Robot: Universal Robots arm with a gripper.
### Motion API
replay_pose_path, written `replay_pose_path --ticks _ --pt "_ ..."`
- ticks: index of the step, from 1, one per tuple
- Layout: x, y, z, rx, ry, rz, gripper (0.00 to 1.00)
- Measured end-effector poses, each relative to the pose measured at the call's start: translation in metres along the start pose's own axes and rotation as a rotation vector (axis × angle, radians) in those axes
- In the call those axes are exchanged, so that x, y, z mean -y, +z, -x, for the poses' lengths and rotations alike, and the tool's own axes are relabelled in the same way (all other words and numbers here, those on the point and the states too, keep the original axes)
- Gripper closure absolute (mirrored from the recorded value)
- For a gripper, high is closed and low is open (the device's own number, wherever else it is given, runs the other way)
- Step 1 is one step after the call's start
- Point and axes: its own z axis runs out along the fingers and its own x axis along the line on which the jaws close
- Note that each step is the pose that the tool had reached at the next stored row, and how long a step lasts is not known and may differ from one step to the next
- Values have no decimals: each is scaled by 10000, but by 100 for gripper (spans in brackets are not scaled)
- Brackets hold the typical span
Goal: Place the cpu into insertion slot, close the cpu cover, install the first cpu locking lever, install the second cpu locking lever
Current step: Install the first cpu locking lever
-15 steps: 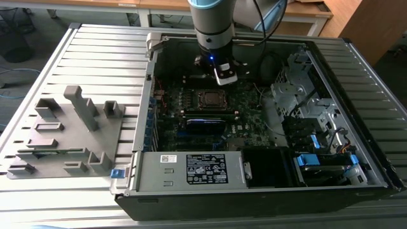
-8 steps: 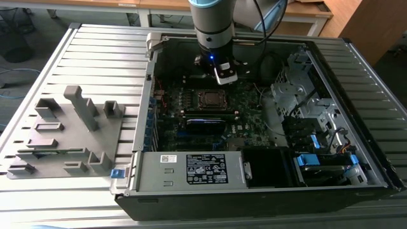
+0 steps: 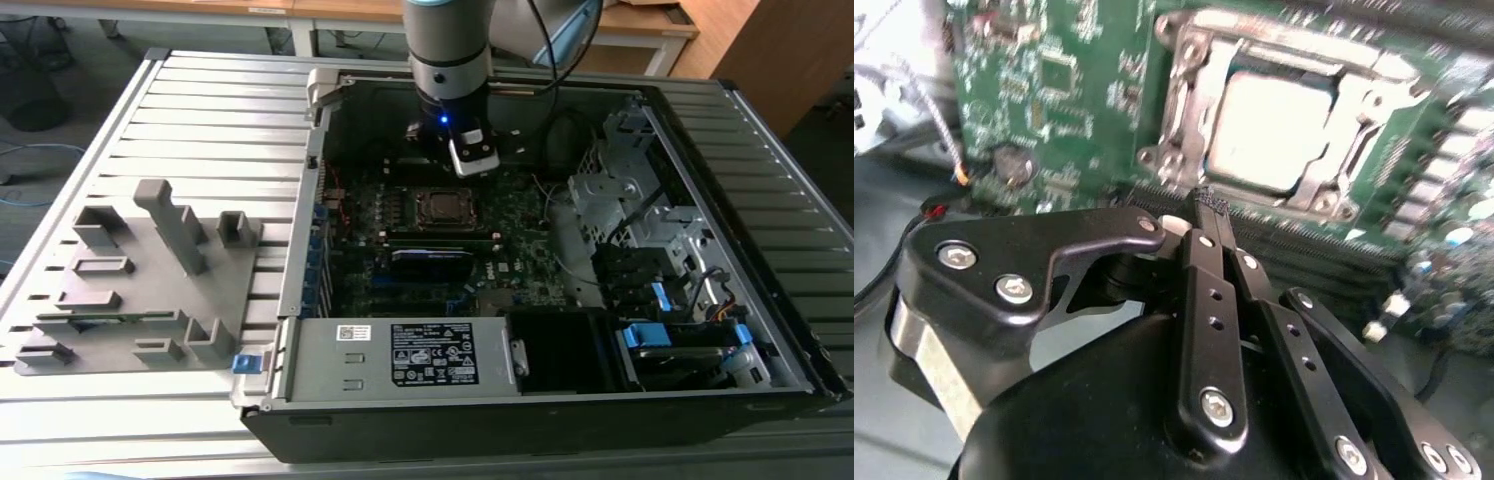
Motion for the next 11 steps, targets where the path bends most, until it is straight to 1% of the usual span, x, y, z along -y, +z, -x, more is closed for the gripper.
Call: replay_pose_path --ticks 1,2,4,5,8,9,10,11 --pt "-1 1 4 -57 -11 -145 90" --pt "-3 2 8 -140 -12 -280 90" --pt "-6 4 18 -330 -13 -546 90" --pt "-7 5 23 -417 -14 -668 90" --pt "-9 7 28 -608 -27 -1048 90" --pt "-10 8 30 -653 -29 -1124 90" --pt "-10 8 31 -672 -28 -1137 90" --pt "-9 8 30 -676 -32 -1140 90"
